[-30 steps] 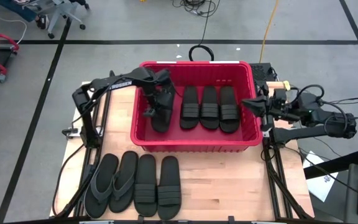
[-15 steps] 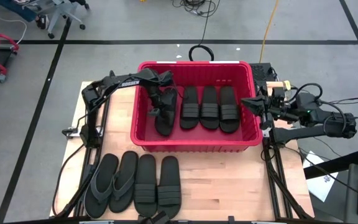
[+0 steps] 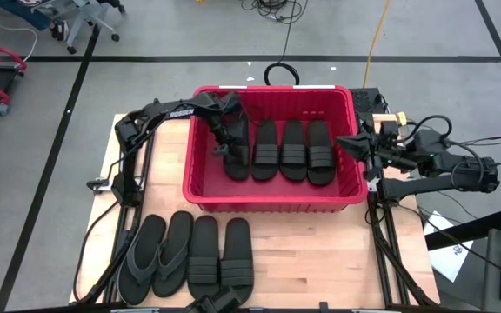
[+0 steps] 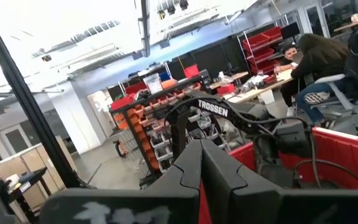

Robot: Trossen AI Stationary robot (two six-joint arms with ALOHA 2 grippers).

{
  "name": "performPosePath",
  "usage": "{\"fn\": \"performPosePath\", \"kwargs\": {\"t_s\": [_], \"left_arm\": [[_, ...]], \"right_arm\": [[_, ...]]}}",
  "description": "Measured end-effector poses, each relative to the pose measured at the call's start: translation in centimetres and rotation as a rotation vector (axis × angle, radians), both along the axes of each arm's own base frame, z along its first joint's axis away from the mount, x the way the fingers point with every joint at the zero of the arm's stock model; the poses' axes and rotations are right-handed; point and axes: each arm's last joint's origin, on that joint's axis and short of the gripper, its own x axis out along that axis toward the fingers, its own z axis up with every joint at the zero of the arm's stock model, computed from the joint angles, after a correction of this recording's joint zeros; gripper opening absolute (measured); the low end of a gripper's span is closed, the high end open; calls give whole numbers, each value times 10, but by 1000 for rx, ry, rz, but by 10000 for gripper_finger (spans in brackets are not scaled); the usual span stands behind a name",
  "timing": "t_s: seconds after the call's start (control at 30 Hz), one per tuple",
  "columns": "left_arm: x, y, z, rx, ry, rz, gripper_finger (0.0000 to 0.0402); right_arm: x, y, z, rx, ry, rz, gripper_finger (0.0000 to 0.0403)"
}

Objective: Pick and place slides into bin
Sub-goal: Put the black slide into the red container

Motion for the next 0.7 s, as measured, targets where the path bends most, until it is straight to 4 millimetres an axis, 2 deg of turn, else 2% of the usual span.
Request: {"fn": "performPosePath", "kwargs": {"t_s": [0.33, 0.7], "left_arm": [[11, -15, -3, 39, 28, -45, 1], [11, -7, -18, -1, 86, 25, 1]], "right_arm": [[0, 0, 0, -2, -2, 0, 0], [0, 0, 0, 1, -2, 0, 0]]}}
